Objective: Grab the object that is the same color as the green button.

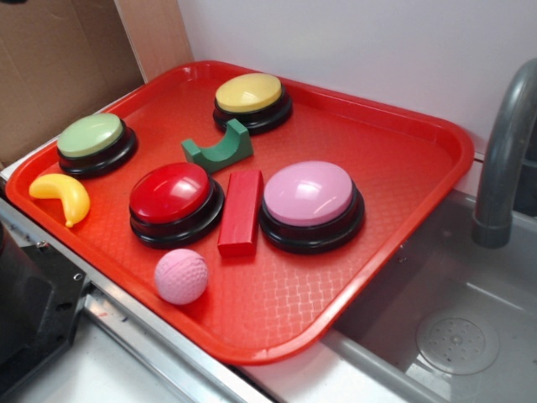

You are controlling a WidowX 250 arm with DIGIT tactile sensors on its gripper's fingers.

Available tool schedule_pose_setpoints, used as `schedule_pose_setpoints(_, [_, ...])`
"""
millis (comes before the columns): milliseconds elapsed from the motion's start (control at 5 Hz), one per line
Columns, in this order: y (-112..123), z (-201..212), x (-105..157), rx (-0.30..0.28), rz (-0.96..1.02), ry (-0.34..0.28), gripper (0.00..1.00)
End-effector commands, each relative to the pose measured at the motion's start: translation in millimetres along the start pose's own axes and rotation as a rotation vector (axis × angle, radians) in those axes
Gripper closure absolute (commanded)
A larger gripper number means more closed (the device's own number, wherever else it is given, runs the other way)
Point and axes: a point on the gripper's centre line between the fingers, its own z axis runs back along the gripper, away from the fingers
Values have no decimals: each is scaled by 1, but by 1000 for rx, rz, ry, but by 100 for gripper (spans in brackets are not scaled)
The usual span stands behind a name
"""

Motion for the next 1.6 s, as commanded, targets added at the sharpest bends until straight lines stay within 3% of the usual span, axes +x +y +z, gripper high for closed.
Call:
schedule_pose_setpoints(0, [0, 0, 0, 0, 0, 0, 0])
schedule_pose_setpoints(200, [11, -26, 29, 10, 42, 21, 0])
schedule_pose_setpoints(800, [41, -126, 107, -18, 52, -22, 0])
schedule_pose_setpoints(1000, [43, -159, 120, 19, 105, -23, 0])
schedule_pose_setpoints(1400, [44, -205, 133, 12, 119, 51, 0])
